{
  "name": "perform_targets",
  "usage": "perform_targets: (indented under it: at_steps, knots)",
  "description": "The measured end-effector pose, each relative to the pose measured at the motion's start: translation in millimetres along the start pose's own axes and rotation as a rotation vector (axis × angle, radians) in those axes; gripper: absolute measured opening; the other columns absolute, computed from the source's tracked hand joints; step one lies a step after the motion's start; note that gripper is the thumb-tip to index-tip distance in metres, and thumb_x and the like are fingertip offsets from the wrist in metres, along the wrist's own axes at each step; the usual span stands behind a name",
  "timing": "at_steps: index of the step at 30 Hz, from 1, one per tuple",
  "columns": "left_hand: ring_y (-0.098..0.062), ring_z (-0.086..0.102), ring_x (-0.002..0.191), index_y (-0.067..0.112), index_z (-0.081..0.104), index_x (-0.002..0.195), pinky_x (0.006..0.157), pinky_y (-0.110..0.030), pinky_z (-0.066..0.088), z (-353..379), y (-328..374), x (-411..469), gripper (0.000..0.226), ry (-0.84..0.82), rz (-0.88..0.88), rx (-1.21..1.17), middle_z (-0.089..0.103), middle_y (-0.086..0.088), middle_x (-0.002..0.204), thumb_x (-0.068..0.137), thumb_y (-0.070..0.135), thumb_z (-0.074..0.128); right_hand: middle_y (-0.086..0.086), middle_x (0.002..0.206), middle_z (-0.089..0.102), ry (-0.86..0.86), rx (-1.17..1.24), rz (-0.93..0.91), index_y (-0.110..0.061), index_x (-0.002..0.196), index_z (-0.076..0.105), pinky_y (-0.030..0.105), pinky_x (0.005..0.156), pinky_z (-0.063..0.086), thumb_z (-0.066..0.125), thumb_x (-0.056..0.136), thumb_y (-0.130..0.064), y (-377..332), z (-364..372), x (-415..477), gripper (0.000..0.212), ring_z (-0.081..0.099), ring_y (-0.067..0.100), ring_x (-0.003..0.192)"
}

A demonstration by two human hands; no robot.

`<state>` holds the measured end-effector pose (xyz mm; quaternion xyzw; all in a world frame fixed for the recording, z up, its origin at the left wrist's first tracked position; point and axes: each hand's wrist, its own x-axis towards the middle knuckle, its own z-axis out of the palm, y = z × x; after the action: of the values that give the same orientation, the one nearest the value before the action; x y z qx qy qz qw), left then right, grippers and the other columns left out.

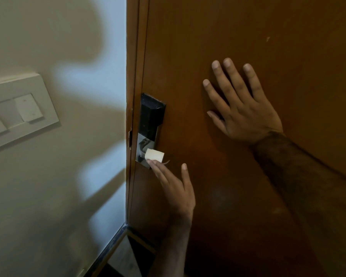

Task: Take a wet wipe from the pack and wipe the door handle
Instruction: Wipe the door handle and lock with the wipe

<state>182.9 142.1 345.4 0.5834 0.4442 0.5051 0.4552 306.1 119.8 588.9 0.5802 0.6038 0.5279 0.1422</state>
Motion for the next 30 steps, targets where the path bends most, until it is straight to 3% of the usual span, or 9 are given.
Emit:
perform_targets:
  at_steps: [3, 5, 7, 11, 14, 19, 23, 27, 30]
  knots:
    - [-0.022, 0.015, 0.156, 0.046, -0.031, 0.155, 0.112, -0.021, 0.034, -8, -5, 6, 0.088, -0.031, 0.012, 0.006, -0.015, 0.002, 0.176, 0.099, 0.073, 0.032, 0.026, 0.178, 0.007, 0.001, -0.006, 0.003, -0.006, 0.171, 0.011, 0.06, 0.131, 0.003, 0.025, 0.114, -0.047, 0, -1, 1, 0.072, 0.01, 0.044, 0.165]
    - [-0.031, 0.023, 0.157, 0.037, -0.023, 0.161, 0.109, -0.038, 0.051, -18, -6, 33, 0.089, -0.002, -0.037, 0.011, -0.015, 0.001, 0.176, 0.102, 0.066, 0.036, 0.026, 0.178, 0.007, -0.002, -0.005, 0.003, -0.007, 0.172, 0.011, 0.06, 0.131, 0.003, 0.026, 0.114, -0.047, 0, -1, 0, 0.072, 0.01, 0.044, 0.165]
    - [-0.033, 0.024, 0.158, 0.025, -0.012, 0.165, 0.099, -0.031, 0.055, -23, -3, 62, 0.085, 0.034, -0.079, -0.02, -0.013, -0.001, 0.176, 0.105, 0.056, 0.039, 0.026, 0.178, 0.007, -0.001, -0.01, 0.006, -0.007, 0.172, 0.011, 0.06, 0.131, 0.004, 0.026, 0.113, -0.048, 0, -1, 0, 0.073, 0.01, 0.044, 0.165]
    - [-0.02, 0.011, 0.156, 0.024, -0.009, 0.166, 0.109, -0.019, 0.034, -16, 7, 49, 0.084, 0.067, -0.104, -0.07, -0.01, -0.004, 0.177, 0.105, 0.057, 0.039, 0.026, 0.178, 0.007, 0.001, -0.005, 0.009, -0.007, 0.172, 0.011, 0.06, 0.132, 0.004, 0.025, 0.114, -0.048, -1, 0, 0, 0.072, 0.01, 0.043, 0.165]
    - [-0.009, 0.009, 0.148, 0.034, -0.018, 0.163, 0.1, 0.01, 0.014, -2, 11, -1, 0.086, 0.025, -0.07, -0.04, -0.01, -0.002, 0.176, 0.103, 0.064, 0.036, 0.026, 0.178, 0.008, 0.009, -0.01, 0.016, -0.007, 0.172, 0.013, 0.06, 0.132, 0.006, 0.025, 0.114, -0.048, -1, 1, 1, 0.072, 0.011, 0.043, 0.165]
    - [-0.008, 0.009, 0.148, 0.048, -0.034, 0.152, 0.091, 0.013, 0.009, 2, 9, -20, 0.085, -0.001, -0.049, 0.008, -0.012, -0.002, 0.177, 0.1, 0.073, 0.029, 0.026, 0.178, 0.009, 0.011, -0.02, 0.016, -0.007, 0.172, 0.013, 0.06, 0.132, 0.007, 0.025, 0.113, -0.048, 0, 2, 1, 0.072, 0.012, 0.043, 0.165]
    - [-0.012, 0.014, 0.146, 0.03, -0.013, 0.165, 0.093, 0.013, 0.021, -10, 3, 24, 0.088, 0.083, -0.094, -0.074, -0.006, -0.007, 0.177, 0.103, 0.058, 0.043, 0.026, 0.178, 0.009, 0.014, -0.022, 0.02, -0.007, 0.172, 0.013, 0.06, 0.132, 0.006, 0.026, 0.114, -0.047, -1, 2, 0, 0.072, 0.012, 0.043, 0.165]
    - [-0.02, 0.029, 0.155, 0.016, 0.012, 0.167, 0.116, -0.029, 0.04, -18, 7, 51, 0.079, 0.149, -0.175, -0.226, 0.019, -0.007, 0.174, 0.105, 0.043, 0.053, 0.026, 0.177, 0.012, 0.012, -0.025, 0.022, -0.007, 0.172, 0.014, 0.06, 0.132, 0.01, 0.027, 0.113, -0.048, 0, 2, 0, 0.072, 0.014, 0.043, 0.164]
    - [-0.002, 0.071, 0.113, 0.008, 0.052, 0.145, 0.084, -0.018, 0.059, -33, 6, 66, 0.05, 0.332, -0.382, -0.579, 0.063, -0.004, 0.141, 0.1, 0.024, 0.068, 0.026, 0.177, 0.014, 0.012, -0.055, 0.019, -0.006, 0.171, 0.015, 0.06, 0.131, 0.012, 0.028, 0.113, -0.048, 0, 2, 0, 0.073, 0.017, 0.044, 0.164]
